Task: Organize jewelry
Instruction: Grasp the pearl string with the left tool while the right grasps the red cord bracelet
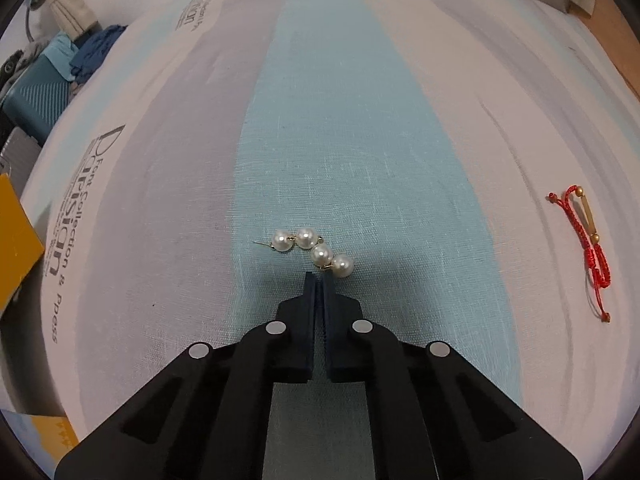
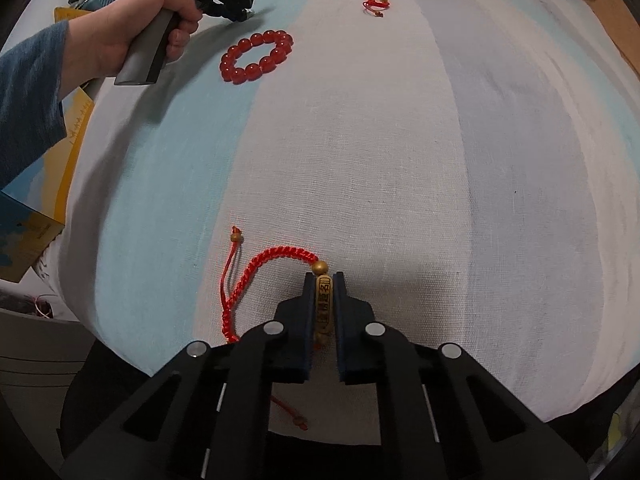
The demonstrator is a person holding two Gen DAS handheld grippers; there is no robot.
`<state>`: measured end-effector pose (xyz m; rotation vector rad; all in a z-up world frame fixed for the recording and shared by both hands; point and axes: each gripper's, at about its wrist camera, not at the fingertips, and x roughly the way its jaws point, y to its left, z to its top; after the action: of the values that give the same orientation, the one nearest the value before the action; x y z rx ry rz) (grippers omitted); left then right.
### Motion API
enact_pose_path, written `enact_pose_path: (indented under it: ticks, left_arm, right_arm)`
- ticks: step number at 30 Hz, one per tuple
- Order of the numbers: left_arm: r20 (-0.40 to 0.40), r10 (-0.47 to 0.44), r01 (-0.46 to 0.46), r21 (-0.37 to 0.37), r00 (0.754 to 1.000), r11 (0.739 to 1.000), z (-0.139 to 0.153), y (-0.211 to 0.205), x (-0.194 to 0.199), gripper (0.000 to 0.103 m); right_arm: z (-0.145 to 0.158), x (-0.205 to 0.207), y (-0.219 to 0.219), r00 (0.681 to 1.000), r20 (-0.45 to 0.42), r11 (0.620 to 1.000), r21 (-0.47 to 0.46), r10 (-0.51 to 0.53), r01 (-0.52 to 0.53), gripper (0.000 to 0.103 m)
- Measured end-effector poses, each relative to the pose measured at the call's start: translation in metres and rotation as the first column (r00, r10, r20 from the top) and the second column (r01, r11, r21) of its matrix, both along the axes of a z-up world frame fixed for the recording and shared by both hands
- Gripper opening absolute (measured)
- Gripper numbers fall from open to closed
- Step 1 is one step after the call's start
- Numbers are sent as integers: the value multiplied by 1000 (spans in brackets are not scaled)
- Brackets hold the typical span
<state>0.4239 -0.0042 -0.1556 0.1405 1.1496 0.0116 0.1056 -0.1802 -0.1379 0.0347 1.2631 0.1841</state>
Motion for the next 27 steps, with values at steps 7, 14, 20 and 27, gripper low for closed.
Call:
enact_pose_path:
  ticks: [7, 14, 20, 27]
  left_arm:
    - [31, 2, 0, -47, 1000, 999, 12, 4, -10, 1]
    - [25, -5, 6, -47, 1000, 999, 20, 3, -19, 0]
    - [24, -5, 6, -57, 1000, 998, 22, 4, -23, 0]
    - [11, 85, -84, -77, 996, 993, 18, 2, -2, 24]
  right_arm:
    - [3, -3, -5, 1000, 2, 1000, 26, -10, 10, 8]
    - [7, -6, -12, 1000, 11, 999, 48, -24, 23, 8]
    - [16, -9, -17, 999, 25, 998, 54, -27, 26, 8]
    - [15, -10, -22, 999, 23, 998, 41, -42, 41, 8]
